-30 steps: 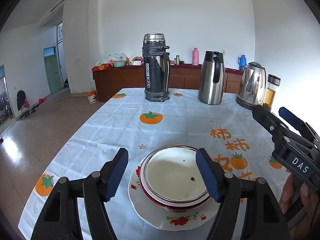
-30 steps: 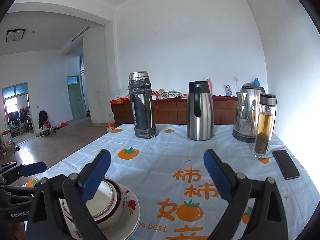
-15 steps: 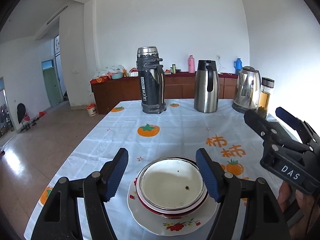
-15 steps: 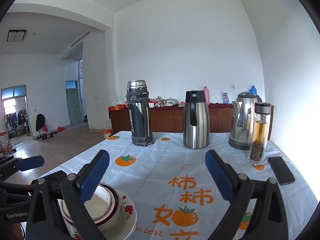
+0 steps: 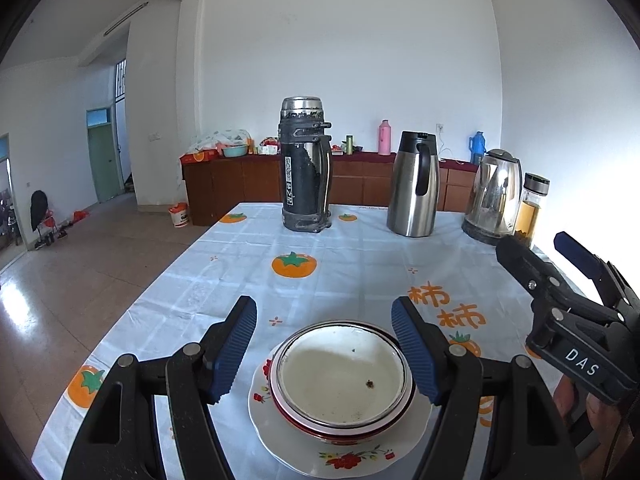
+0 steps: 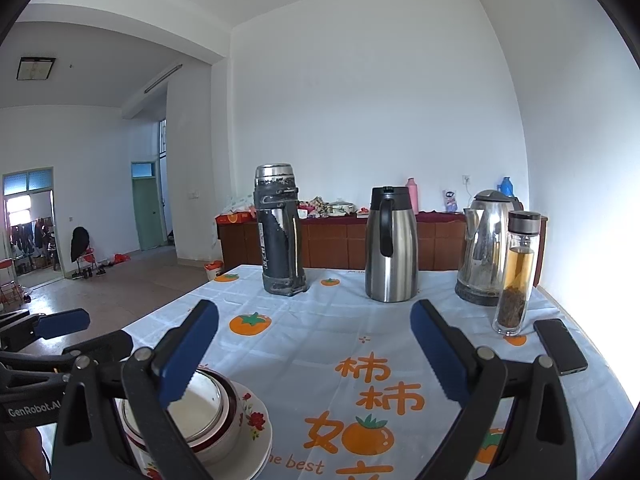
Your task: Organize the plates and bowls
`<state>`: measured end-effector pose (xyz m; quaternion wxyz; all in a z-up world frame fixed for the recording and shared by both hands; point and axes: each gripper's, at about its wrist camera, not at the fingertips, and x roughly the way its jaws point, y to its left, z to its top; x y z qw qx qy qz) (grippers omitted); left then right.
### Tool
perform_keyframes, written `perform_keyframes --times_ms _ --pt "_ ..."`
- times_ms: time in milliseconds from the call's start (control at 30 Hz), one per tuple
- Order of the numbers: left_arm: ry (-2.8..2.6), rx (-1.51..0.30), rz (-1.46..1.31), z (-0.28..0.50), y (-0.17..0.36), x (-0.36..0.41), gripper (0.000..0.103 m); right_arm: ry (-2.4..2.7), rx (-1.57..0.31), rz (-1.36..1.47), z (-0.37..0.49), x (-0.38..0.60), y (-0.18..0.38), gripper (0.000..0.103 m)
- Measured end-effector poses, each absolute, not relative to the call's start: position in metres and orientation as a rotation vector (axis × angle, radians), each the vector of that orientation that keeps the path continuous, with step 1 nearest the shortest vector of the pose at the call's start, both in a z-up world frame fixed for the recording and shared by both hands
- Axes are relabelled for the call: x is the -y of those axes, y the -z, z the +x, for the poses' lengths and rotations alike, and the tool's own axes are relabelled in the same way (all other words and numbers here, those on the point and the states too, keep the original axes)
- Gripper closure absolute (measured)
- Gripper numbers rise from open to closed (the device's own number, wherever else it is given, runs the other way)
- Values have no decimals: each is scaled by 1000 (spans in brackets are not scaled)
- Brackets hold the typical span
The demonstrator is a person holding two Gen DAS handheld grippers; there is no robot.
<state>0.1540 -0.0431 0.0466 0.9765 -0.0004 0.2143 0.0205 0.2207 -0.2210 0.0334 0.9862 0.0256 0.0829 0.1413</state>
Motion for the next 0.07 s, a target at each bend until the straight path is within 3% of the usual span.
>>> perform_keyframes --times_ms 67 --pt "-34 -435 4 154 -47 44 31 -283 -166 48 221 222 -34 4"
